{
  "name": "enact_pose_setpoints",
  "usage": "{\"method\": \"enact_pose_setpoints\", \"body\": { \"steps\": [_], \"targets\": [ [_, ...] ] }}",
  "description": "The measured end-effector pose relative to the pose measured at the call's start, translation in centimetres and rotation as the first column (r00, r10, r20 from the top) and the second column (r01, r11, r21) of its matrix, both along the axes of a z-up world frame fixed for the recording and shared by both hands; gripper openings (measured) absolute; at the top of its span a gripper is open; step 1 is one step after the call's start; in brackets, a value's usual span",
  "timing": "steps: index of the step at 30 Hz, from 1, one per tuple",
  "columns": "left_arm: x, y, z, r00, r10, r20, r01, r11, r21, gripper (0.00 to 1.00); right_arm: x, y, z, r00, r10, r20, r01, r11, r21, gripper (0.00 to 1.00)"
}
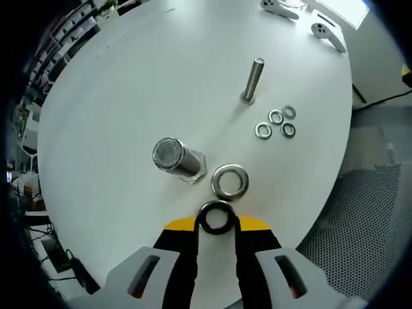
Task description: Place the washer onto the threaded stud by aligning its center hole with the stud, sliding it down to the base, and recovering from edge contact or off-axis alignment until the washer reaches the visible bottom stop.
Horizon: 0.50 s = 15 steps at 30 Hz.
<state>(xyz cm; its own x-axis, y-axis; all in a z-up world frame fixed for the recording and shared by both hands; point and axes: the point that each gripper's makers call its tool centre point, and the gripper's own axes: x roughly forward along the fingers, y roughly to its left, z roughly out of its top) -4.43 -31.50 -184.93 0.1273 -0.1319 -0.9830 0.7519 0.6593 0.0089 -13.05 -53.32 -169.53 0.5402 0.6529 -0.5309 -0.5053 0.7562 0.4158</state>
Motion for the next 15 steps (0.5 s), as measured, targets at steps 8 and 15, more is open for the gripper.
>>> {"method": "enact_pose_setpoints", "body": {
  "steps": [8,15],
  "targets": [
    [0.4,0.3,1.0,0.999,-0.012,0.034,0.012,1.000,-0.007,0.19,0.0,0.0,0.1,1.000,0.001,0.001,-0.001,1.000,0.002,0.26],
    [1.0,0.3,3.0,0.995,-0.077,0.063,0.078,0.997,-0.006,0.19,-0.1,0.2,0.0,1.000,0.013,-0.002,-0.013,1.000,-0.002,0.26]
  ]
}}
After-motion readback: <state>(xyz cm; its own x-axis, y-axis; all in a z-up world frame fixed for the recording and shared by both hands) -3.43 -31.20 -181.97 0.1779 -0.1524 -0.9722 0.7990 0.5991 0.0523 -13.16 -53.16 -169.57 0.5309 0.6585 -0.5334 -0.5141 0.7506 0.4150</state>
